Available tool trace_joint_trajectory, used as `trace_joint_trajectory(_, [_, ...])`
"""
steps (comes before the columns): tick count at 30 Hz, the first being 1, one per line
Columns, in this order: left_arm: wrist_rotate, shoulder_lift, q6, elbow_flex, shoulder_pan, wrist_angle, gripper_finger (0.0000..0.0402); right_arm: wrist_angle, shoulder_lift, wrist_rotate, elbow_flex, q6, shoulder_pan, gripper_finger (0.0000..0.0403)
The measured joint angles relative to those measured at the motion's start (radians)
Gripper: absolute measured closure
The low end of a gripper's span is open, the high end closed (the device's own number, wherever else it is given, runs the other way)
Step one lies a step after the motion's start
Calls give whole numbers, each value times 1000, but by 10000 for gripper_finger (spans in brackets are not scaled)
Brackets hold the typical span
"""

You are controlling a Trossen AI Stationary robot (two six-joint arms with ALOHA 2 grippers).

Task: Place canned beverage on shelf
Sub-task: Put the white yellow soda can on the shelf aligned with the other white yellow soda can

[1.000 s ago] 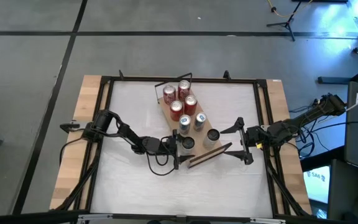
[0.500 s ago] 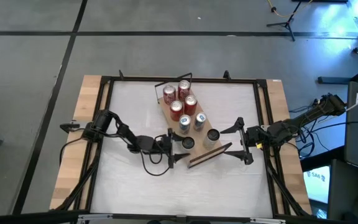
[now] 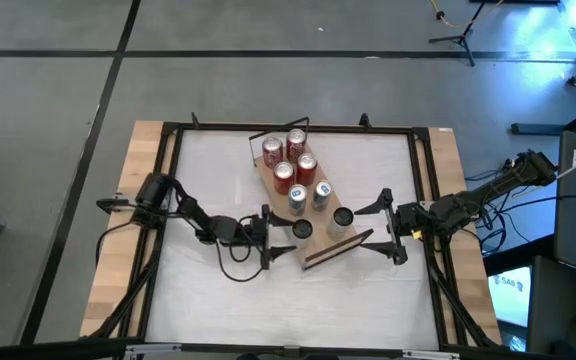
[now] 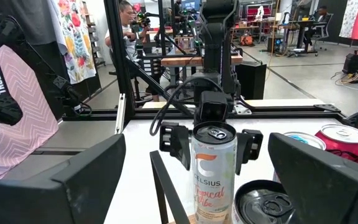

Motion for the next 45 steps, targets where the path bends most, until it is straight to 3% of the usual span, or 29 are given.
trace_joint_trajectory(10, [10, -60, -9, -84, -54, -9, 62, 1, 0, 0, 0, 0, 0, 13])
trace_joint_trajectory(18, [-25, -197, -8, -143, -90, -4, 62, 1, 0, 0, 0, 0, 0, 13])
trace_joint_trajectory(26, [-23, -364, -8, -107, -91, 0, 62, 0, 0, -5, 0, 1, 0, 13])
trace_joint_trajectory(31, [26, -440, -8, -87, -90, 0, 62, 2, 0, -49, 0, 50, 0, 13])
trace_joint_trajectory(35, [74, -493, -1, -87, -90, -7, 62, 22, 0, -13, 1, 78, 0, 13])
trace_joint_trajectory(41, [51, -602, 0, -110, -88, -99, 63, 6, 45, 20, 93, 40, 0, 13])
trace_joint_trajectory(45, [19, -684, 1, -140, -80, -217, 63, -122, 137, 13, 233, -41, 0, 13])
